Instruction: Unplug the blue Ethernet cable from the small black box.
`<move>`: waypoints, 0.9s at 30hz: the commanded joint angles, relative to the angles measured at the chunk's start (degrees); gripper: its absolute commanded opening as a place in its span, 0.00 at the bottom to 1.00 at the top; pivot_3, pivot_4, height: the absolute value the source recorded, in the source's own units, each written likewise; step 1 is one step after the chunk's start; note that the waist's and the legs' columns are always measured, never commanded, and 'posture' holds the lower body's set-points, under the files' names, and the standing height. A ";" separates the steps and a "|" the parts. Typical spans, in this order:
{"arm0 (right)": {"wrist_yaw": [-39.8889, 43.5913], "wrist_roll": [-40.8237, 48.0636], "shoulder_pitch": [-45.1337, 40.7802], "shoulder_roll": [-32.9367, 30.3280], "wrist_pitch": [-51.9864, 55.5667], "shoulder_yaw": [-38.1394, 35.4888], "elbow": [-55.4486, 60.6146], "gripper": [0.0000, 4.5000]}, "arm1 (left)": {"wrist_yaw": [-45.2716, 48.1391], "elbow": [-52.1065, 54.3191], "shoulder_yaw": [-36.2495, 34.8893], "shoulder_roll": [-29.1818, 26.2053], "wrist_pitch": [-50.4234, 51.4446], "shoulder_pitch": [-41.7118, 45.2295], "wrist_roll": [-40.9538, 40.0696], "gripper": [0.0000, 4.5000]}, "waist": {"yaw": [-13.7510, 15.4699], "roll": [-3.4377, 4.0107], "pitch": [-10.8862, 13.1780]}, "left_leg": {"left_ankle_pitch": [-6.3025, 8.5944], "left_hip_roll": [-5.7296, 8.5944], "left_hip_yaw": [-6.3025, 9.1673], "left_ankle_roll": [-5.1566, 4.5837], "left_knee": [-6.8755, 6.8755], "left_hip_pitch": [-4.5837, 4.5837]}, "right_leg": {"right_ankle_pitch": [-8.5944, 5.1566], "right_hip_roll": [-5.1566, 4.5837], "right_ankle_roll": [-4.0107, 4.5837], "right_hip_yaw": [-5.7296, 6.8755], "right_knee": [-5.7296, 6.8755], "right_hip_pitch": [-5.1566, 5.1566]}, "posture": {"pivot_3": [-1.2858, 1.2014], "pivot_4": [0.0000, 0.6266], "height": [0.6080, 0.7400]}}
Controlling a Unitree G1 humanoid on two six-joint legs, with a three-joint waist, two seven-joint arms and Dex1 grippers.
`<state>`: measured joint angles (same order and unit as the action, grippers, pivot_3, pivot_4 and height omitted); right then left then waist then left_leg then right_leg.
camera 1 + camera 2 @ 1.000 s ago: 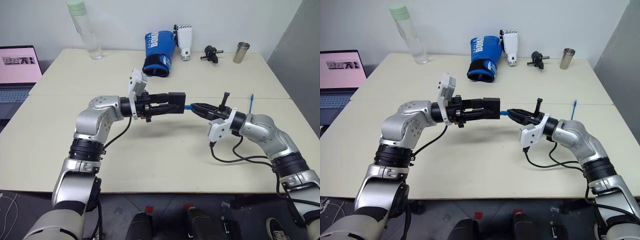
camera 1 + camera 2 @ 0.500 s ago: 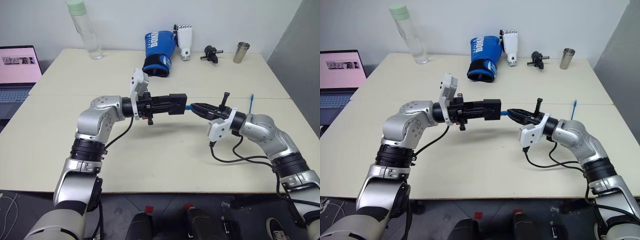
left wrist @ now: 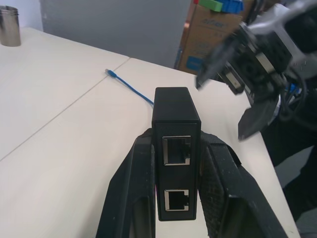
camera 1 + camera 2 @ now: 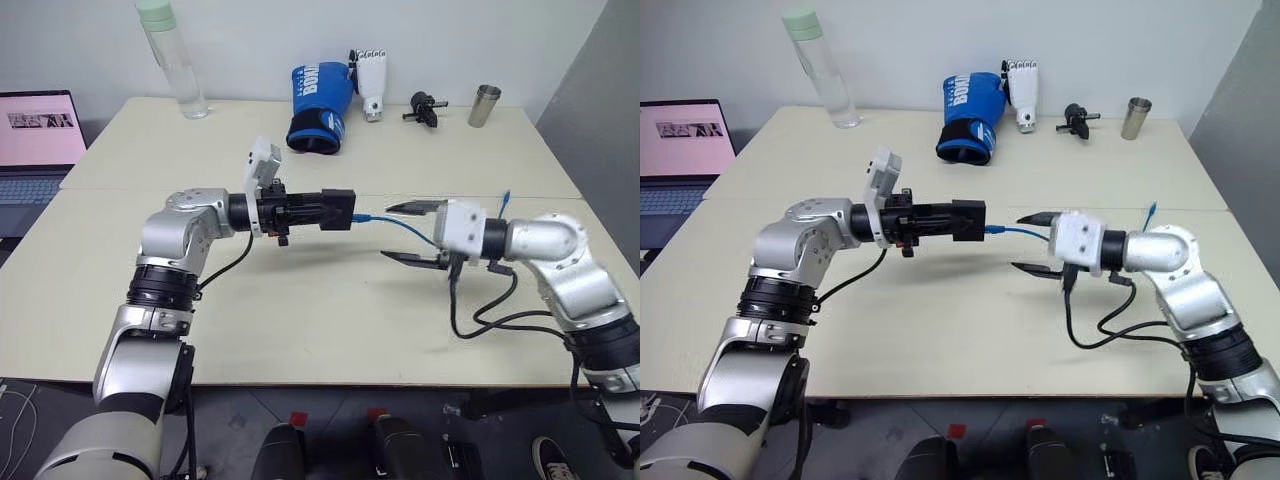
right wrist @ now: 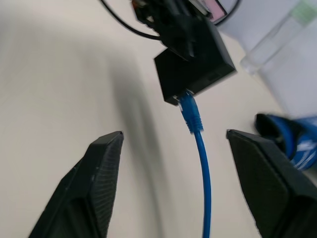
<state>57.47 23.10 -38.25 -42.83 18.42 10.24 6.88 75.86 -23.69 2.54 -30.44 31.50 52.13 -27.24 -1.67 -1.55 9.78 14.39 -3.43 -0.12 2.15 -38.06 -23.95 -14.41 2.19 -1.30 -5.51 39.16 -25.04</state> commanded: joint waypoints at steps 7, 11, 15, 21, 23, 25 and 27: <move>3.84 19.22 -16.33 1.74 36.73 -7.17 -10.10 0.99 | 4.80 1.67 -3.23 -1.96 7.59 4.80 -5.47 0.18 | -0.12 0.02 0.01 | 0.03 -0.01 0.02 -0.04 0.08 -0.01 | -0.09 0.03 0.12 0.06 -0.02 -0.03 | 0.52 0.24 1.00; 3.53 19.28 -17.80 4.76 38.71 -6.76 -11.14 0.99 | 4.79 0.72 -3.71 -1.76 8.52 5.90 -5.82 0.18 | -0.15 0.02 0.01 | 0.04 -0.01 0.01 -0.07 0.08 -0.06 | -0.09 0.04 0.12 0.06 0.01 -0.10 | 0.52 0.24 1.00; 2.51 18.78 -17.86 7.31 39.26 -6.68 -11.00 0.99 | 5.24 0.64 -3.91 -1.77 9.03 6.25 -5.93 0.18 | -0.15 0.03 0.01 | 0.04 -0.01 0.01 -0.07 0.08 -0.06 | -0.09 0.04 0.12 0.07 0.04 -0.10 | 0.52 0.24 1.00; 1.39 19.23 -18.84 10.68 40.63 -7.79 -12.49 0.99 | 6.30 0.77 -4.07 -2.03 10.12 6.33 -5.97 0.18 | -0.13 0.03 0.01 | 0.04 -0.02 0.02 -0.07 0.07 -0.06 | -0.09 0.04 0.12 0.07 0.08 -0.12 | 0.52 0.24 1.00; 2.04 19.01 -18.66 10.76 40.47 -7.39 -12.30 0.99 | 6.98 0.96 -3.96 -2.24 10.58 6.34 -6.08 0.18 | -0.09 0.03 0.01 | 0.04 -0.02 0.02 -0.06 0.06 -0.09 | -0.09 0.04 0.12 0.09 0.07 -0.12 | 0.52 0.24 1.00; 2.20 19.25 -18.63 11.10 40.71 -7.40 -12.22 0.99 | 7.90 1.08 -3.71 -2.54 10.88 6.20 -5.98 0.18 | -0.11 0.03 0.01 | 0.04 -0.02 0.03 -0.06 0.05 -0.10 | -0.09 0.04 0.12 0.09 0.06 -0.13 | 0.52 0.24 1.00; 2.21 19.59 -18.81 11.41 41.08 -7.54 -12.17 0.99 | 8.70 0.88 -3.61 -2.78 10.94 6.07 -5.81 0.18 | -0.17 0.03 0.01 | 0.04 -0.02 0.03 -0.06 0.05 -0.09 | -0.09 0.04 0.12 0.10 0.08 -0.14 | 0.52 0.24 1.00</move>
<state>58.91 41.58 -55.24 -31.48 59.35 4.50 -6.55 83.25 -23.60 -0.26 -32.31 42.24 56.80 -31.65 -1.84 -1.53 9.79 14.43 -3.46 -0.09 2.08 -38.00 -24.04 -14.50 2.24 -1.18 -5.41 39.24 -25.18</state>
